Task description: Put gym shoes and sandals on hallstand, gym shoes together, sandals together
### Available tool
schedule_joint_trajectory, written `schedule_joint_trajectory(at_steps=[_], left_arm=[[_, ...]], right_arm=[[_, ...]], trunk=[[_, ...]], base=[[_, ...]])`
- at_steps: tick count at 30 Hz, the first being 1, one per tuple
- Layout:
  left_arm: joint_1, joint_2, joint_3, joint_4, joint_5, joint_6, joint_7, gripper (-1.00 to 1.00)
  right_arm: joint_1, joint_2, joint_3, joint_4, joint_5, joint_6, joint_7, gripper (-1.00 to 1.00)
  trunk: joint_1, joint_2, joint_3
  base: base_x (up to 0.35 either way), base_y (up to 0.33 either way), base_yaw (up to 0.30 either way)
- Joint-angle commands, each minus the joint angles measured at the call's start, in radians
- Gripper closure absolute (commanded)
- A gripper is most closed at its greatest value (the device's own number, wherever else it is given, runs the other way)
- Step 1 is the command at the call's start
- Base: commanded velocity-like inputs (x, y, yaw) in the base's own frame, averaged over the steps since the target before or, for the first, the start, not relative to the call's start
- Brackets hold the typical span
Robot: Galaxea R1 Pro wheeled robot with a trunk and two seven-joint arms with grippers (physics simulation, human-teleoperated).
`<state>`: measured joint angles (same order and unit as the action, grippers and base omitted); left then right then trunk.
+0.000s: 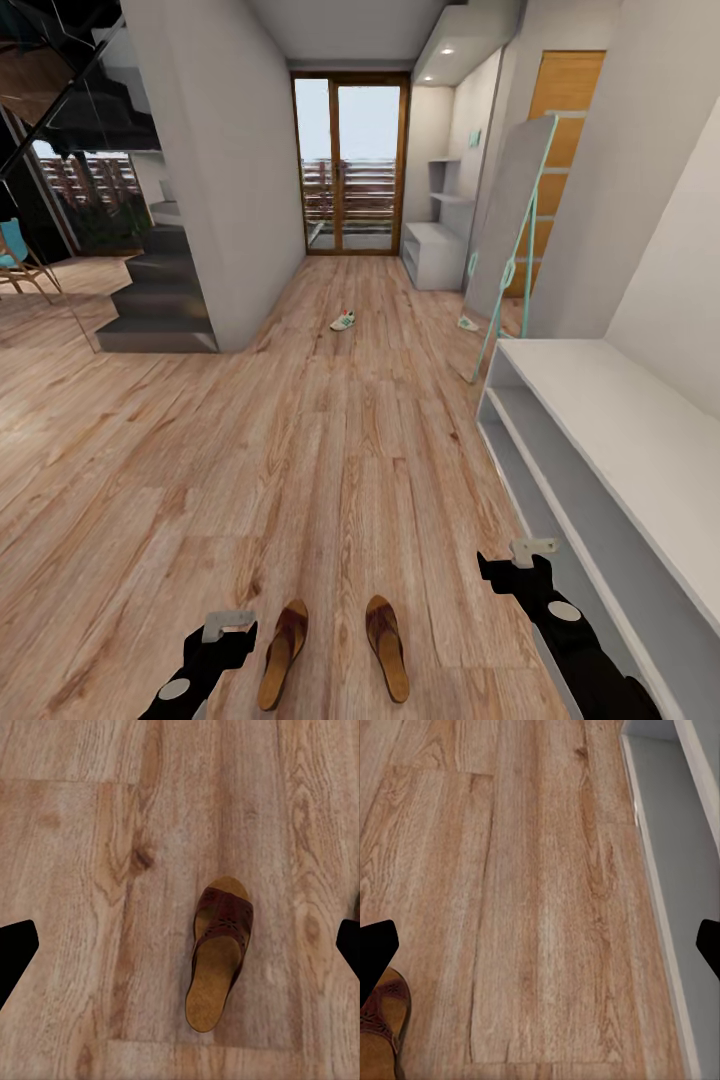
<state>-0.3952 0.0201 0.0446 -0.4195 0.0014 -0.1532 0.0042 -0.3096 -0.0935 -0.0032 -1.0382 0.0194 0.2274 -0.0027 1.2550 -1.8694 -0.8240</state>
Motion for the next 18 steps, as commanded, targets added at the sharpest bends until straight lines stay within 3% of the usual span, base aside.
schedule_joint_trajectory(at_steps=[1, 18], left_arm=[[-0.001, 0.0, 0.001, 0.001, 0.0, -0.003, 0.0, -1.0], [-0.001, 0.0, 0.002, 0.001, 0.0, -0.003, 0.001, -1.0]], right_arm=[[0.0, 0.0, 0.0, -0.002, 0.002, 0.006, 0.0, -1.0], [0.0, 0.0, 0.002, 0.003, 0.004, 0.006, 0.001, -1.0]], trunk=[[0.004, -0.008, -0.004], [0.069, -0.127, -0.057]], base=[[0.0, 0.0, 0.0], [0.0, 0.0, 0.0]])
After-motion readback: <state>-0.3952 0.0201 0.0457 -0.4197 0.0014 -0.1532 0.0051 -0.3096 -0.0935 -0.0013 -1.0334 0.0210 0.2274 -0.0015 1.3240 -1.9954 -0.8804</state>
